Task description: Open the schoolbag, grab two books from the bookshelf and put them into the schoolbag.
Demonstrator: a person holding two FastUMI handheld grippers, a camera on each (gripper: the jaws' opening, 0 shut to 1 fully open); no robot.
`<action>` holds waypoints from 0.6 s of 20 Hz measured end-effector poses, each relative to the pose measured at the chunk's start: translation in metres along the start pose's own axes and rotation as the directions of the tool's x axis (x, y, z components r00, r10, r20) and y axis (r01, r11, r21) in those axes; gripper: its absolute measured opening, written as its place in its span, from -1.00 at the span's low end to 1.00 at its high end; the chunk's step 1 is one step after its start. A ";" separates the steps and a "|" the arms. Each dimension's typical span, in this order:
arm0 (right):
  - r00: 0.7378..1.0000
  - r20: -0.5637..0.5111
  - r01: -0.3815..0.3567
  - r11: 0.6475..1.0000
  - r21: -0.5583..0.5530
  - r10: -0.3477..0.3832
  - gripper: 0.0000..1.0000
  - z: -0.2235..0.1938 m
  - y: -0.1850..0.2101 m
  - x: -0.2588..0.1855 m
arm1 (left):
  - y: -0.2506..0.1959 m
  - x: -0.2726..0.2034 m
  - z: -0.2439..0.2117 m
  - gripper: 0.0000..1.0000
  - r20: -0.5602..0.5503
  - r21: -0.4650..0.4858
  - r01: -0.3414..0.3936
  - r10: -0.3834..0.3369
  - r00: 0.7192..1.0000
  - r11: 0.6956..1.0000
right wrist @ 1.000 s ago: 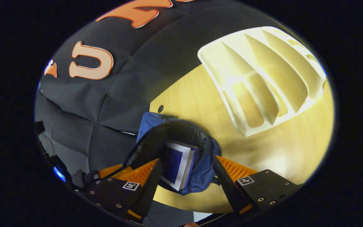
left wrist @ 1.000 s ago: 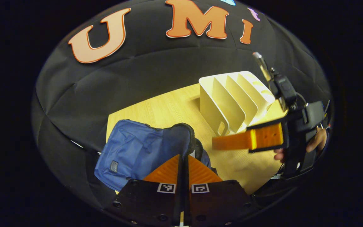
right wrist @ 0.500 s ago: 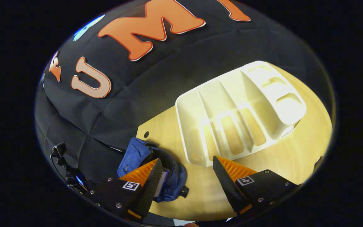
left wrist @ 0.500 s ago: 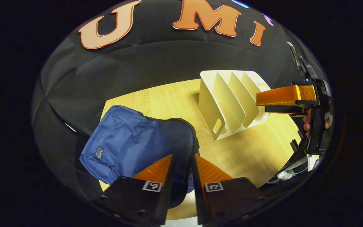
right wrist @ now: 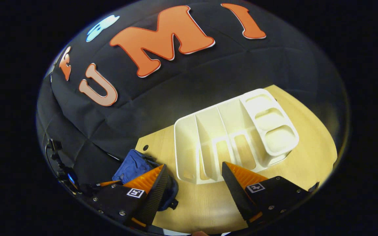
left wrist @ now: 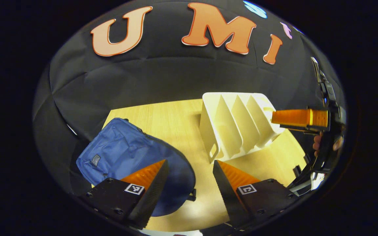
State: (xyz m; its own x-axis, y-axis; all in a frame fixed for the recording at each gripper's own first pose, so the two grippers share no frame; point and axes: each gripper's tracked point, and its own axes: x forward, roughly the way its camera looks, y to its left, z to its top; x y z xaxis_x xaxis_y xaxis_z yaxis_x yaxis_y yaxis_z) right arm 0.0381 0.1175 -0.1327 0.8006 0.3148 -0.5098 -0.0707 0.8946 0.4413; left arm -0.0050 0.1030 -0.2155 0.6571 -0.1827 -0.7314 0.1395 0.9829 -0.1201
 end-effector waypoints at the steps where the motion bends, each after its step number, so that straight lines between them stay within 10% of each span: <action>1: 0.999 0.033 0.005 1.000 -0.028 -0.004 0.93 0.008 -0.002 -0.003 | -0.002 0.000 0.008 0.89 0.034 -0.009 -0.010 0.010 0.999 1.000; 12: 0.929 0.364 0.156 0.963 -0.218 -0.068 0.92 0.095 -0.023 -0.068 | -0.082 -0.047 0.118 0.94 0.447 0.040 -0.033 0.011 0.895 0.999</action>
State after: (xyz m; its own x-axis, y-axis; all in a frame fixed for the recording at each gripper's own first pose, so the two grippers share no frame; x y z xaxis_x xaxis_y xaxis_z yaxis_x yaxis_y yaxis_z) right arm 0.0419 0.0451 -0.0384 0.9649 0.1162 -0.2353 -0.0731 0.9802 0.1842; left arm 0.0401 0.0278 -0.0917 0.9203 -0.1626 -0.3559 0.1476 0.9866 -0.0690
